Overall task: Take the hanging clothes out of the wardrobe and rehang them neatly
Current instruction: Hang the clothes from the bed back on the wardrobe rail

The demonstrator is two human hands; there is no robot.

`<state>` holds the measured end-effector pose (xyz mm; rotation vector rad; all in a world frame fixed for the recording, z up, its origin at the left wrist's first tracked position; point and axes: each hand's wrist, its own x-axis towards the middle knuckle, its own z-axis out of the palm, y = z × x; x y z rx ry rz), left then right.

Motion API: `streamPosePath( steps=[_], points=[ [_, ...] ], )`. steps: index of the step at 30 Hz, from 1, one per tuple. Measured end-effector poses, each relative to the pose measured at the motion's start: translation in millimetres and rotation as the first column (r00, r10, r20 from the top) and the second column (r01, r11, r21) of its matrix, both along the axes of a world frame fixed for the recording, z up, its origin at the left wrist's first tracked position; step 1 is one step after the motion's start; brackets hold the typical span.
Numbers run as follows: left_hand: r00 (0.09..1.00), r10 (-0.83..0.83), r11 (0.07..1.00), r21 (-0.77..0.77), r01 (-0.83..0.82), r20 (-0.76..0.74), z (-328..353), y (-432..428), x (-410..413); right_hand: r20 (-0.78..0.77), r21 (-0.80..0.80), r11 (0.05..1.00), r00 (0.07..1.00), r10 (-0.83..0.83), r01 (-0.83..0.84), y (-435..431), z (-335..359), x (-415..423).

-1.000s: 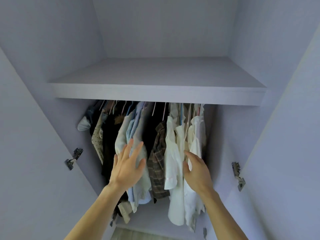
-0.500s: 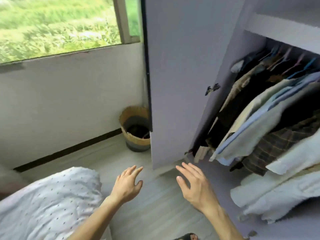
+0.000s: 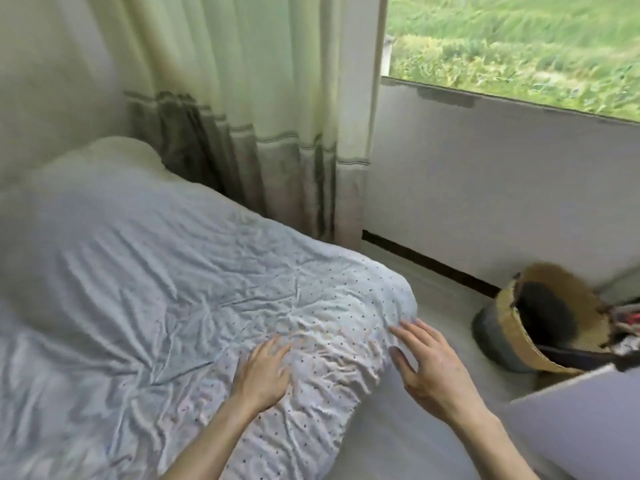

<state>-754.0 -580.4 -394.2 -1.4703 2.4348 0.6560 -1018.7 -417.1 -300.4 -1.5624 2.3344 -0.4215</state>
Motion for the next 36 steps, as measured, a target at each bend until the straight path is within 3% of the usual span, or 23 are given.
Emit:
streamPosePath(
  steps=[7,16,23,27,31,36],
  points=[
    [0.919,0.394,0.919,-0.015,-0.393,0.026,7.8,44.3,127.3,0.002,-0.014,0.894,0.894,0.448,-0.448,-72.3,0.4,84.1],
    [0.659,0.751,0.659,0.006,-0.752,0.050,9.8,176.3,233.1,0.045,0.026,0.609,0.609,0.792,-0.793,-83.0,-27.7,192.8],
    [0.420,0.903,0.424,-0.026,-0.905,0.093,15.2,268.5,302.6,0.094,0.065,0.364,0.369,0.925,-0.929,-72.7,-35.7,290.2],
    [0.325,0.938,0.325,0.025,-0.946,0.121,1.9,294.4,347.4,0.102,0.100,0.276,0.286,0.953,-0.956,-67.7,-45.1,342.9],
    [0.301,0.943,0.293,0.075,-0.953,0.140,-16.2,287.1,400.0,0.127,0.148,0.261,0.280,0.952,-0.954,-75.1,-64.4,399.8],
    [0.344,0.928,0.325,0.136,-0.936,0.145,-43.5,248.1,491.4,0.118,0.277,0.251,0.292,0.949,-0.927,-101.9,-97.7,487.1]
  ],
)
